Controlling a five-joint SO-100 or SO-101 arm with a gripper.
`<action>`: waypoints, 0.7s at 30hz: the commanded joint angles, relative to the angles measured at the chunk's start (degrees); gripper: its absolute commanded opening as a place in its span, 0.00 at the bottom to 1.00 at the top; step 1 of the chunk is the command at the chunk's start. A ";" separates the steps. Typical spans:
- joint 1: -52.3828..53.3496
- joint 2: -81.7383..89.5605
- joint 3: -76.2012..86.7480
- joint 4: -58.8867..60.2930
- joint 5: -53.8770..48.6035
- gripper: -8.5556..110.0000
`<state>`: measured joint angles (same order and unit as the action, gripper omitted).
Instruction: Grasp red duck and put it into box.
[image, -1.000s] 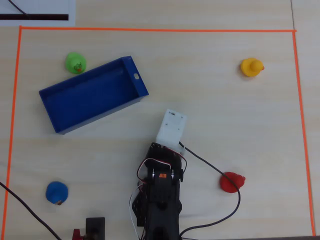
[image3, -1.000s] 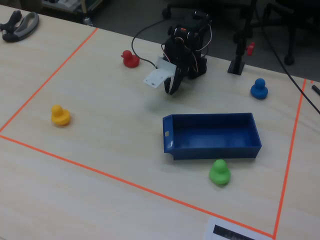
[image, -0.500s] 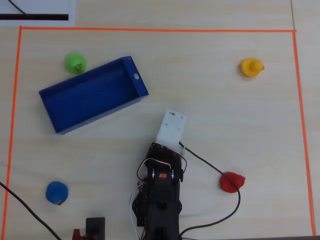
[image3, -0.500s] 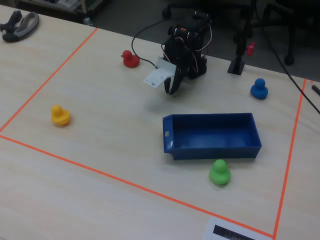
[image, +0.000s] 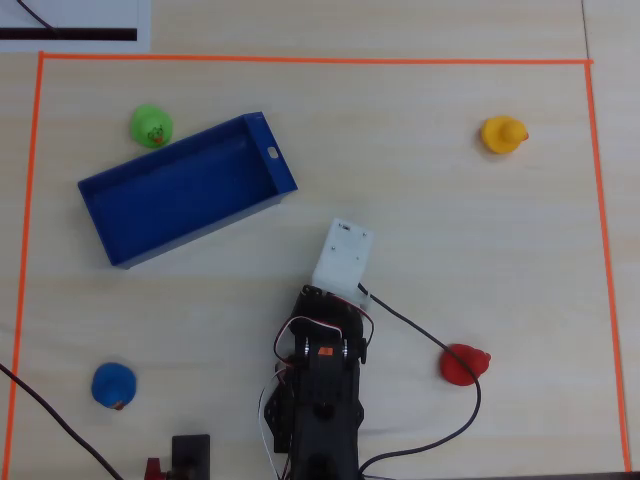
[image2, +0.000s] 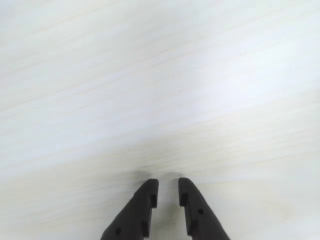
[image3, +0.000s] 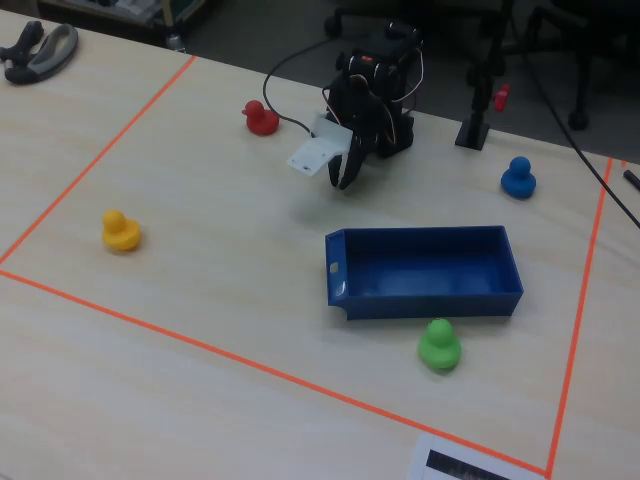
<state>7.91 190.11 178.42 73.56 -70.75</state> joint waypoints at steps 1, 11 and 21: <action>-0.35 -0.44 -0.18 1.14 0.09 0.07; -0.18 -0.44 -0.18 1.23 1.49 0.07; 13.36 -4.39 -10.02 -3.43 -5.80 0.26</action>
<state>17.31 188.70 176.04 71.54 -72.07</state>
